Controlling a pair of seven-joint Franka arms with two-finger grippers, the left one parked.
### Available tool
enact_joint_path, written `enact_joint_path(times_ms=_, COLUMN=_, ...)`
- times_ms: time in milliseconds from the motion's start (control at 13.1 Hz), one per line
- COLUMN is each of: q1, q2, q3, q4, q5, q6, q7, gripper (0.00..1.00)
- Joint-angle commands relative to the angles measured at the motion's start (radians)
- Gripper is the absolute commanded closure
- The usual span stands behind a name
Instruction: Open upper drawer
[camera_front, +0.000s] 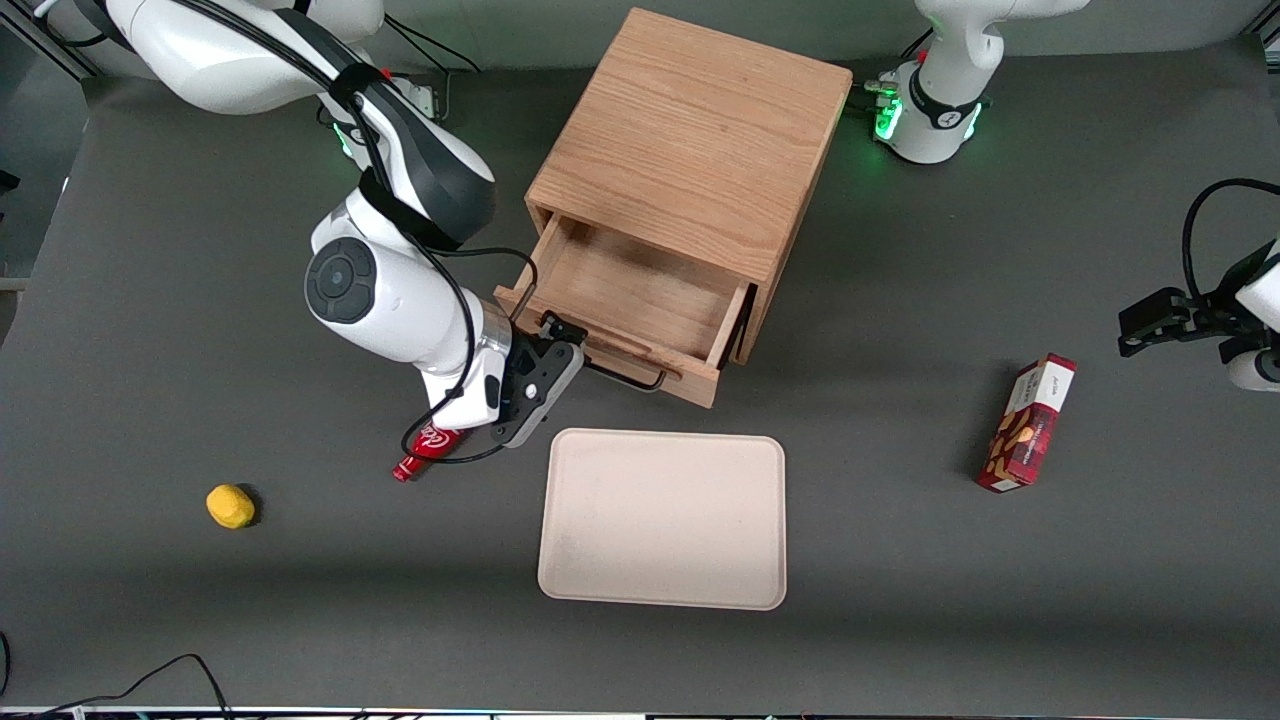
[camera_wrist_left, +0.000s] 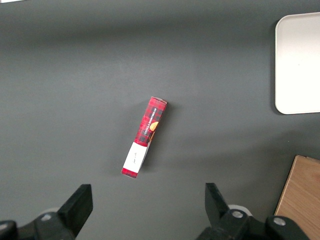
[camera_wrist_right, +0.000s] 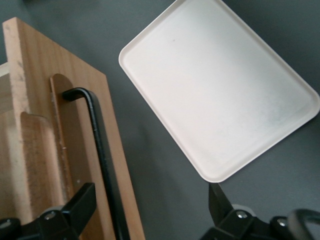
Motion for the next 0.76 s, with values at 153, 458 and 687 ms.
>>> enact_joint_path(times_ms=153, q1=0.004, q2=0.009, q3=0.025, q4=-0.020, q5=0.017, q6=0.001, q7=0.031, gripper=0.00)
enact_joint_path(times_ms=458, q1=0.006, q2=0.023, q3=0.022, q4=-0.040, q5=0.005, q6=0.053, q7=0.036, gripper=0.00)
enact_joint_path(times_ms=687, q1=0.007, q2=0.048, q3=0.012, q4=-0.037, q5=-0.004, q6=0.084, q7=0.028, gripper=0.00)
